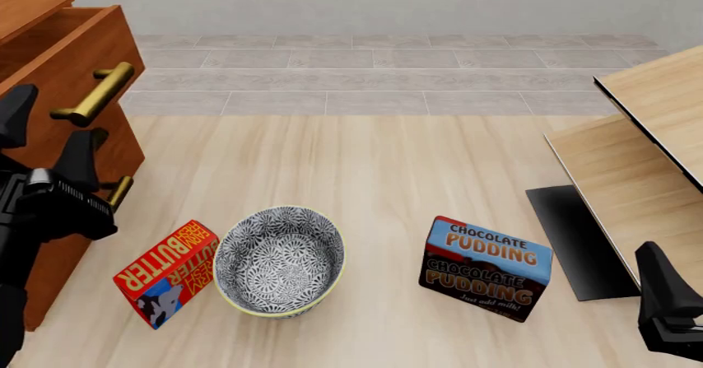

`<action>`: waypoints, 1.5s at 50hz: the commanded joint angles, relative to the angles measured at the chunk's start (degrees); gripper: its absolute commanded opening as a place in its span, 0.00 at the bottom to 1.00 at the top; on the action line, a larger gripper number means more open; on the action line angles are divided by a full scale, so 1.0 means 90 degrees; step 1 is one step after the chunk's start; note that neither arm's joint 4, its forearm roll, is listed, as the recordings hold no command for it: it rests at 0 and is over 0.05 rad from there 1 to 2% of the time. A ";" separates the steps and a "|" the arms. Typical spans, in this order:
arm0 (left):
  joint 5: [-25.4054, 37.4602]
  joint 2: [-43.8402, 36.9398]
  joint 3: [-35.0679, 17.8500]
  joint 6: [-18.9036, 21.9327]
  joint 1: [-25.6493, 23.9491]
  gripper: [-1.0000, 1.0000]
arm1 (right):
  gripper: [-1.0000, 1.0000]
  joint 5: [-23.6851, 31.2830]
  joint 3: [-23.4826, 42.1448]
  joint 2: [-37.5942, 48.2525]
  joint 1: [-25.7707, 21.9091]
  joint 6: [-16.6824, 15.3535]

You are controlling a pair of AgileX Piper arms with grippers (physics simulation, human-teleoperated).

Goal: Close the top drawer of the cabinet.

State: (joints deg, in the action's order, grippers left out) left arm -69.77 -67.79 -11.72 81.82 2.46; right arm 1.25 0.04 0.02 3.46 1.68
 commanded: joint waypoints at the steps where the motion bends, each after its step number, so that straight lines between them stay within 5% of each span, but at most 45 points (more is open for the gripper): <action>1: -0.0014 -0.0090 -0.0133 -0.0073 0.0283 1.00 | 1.00 -0.0051 -0.0003 -0.0001 0.0021 -0.0015; 75: -0.0014 -0.0830 -0.0705 -0.0278 0.1132 1.00 | 1.00 -0.0121 0.0014 -0.0001 0.0190 0.0036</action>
State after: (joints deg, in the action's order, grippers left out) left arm -69.67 -73.68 -16.31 79.55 11.30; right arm 0.26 0.09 0.01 5.08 1.95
